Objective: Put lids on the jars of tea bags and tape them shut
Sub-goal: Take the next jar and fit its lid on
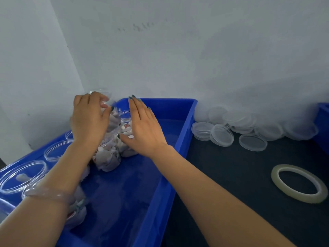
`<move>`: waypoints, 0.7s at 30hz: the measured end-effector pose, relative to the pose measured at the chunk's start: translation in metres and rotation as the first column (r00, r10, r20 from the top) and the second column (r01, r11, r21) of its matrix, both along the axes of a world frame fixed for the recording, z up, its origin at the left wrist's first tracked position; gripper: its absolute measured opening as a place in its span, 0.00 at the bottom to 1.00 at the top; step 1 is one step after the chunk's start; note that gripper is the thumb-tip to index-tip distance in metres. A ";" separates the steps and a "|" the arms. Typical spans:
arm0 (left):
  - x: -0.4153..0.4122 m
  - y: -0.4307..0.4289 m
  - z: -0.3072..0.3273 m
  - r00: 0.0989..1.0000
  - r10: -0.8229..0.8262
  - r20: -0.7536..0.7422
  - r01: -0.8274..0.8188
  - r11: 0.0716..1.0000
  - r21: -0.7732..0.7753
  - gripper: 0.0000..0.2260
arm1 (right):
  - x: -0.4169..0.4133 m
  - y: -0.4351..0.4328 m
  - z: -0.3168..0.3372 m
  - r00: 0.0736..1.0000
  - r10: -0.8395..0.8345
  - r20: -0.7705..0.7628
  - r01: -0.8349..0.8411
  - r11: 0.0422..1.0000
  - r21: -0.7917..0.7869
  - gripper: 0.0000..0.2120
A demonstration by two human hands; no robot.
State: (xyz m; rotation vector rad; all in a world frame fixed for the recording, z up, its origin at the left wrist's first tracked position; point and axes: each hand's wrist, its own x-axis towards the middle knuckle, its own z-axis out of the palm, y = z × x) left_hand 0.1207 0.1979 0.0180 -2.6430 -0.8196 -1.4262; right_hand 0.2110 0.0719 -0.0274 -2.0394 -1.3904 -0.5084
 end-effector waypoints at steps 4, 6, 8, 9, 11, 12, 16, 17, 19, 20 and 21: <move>0.000 -0.038 0.010 0.987 -0.159 -0.014 0.159 0.986 0.055 0.08 | -0.010 -0.003 0.006 0.998 0.032 -0.059 -0.024 0.991 0.133 0.52; -0.002 -0.067 0.019 0.973 -0.230 0.024 0.228 0.971 0.070 0.08 | -0.014 -0.013 0.013 0.986 0.093 -0.139 -0.049 0.957 0.287 0.53; -0.008 -0.099 0.029 0.952 -0.296 0.078 0.292 0.955 0.051 0.08 | -0.013 -0.029 0.019 0.973 0.135 -0.186 -0.043 0.901 0.433 0.52; -0.012 -0.115 0.033 0.945 -0.317 0.084 0.314 0.948 0.047 0.09 | -0.013 -0.041 0.021 0.970 0.138 -0.202 -0.024 0.875 0.484 0.50; -0.020 -0.148 0.040 0.937 -0.350 0.016 0.349 0.936 0.052 0.09 | -0.014 -0.070 0.021 0.961 0.137 -0.241 0.018 0.838 0.546 0.47; -0.024 -0.164 0.041 0.924 -0.379 -0.048 0.381 0.924 0.043 0.10 | -0.016 -0.086 0.018 0.952 0.156 -0.263 0.026 0.814 0.580 0.47; -0.043 -0.222 0.028 0.820 -0.488 -0.299 0.512 0.859 0.003 0.19 | -0.019 -0.153 -0.012 0.924 0.251 -0.290 0.016 0.732 0.682 0.41; -0.046 -0.234 0.019 0.815 -0.462 -0.349 0.504 0.863 0.035 0.20 | -0.019 -0.168 -0.021 0.921 0.235 -0.309 0.033 0.745 0.666 0.39; -0.044 -0.257 -0.002 0.805 -0.397 -0.441 0.454 0.891 0.027 0.23 | -0.017 -0.197 -0.040 0.903 0.191 -0.384 0.089 0.793 0.603 0.41; -0.040 -0.268 -0.013 0.792 -0.392 -0.469 0.433 0.901 -0.023 0.25 | -0.015 -0.209 -0.049 0.889 0.165 -0.428 0.118 0.820 0.560 0.42; -0.032 -0.277 -0.024 0.780 -0.410 -0.472 0.425 0.902 -0.080 0.27 | -0.012 -0.221 -0.059 0.880 0.134 -0.456 0.143 0.841 0.522 0.44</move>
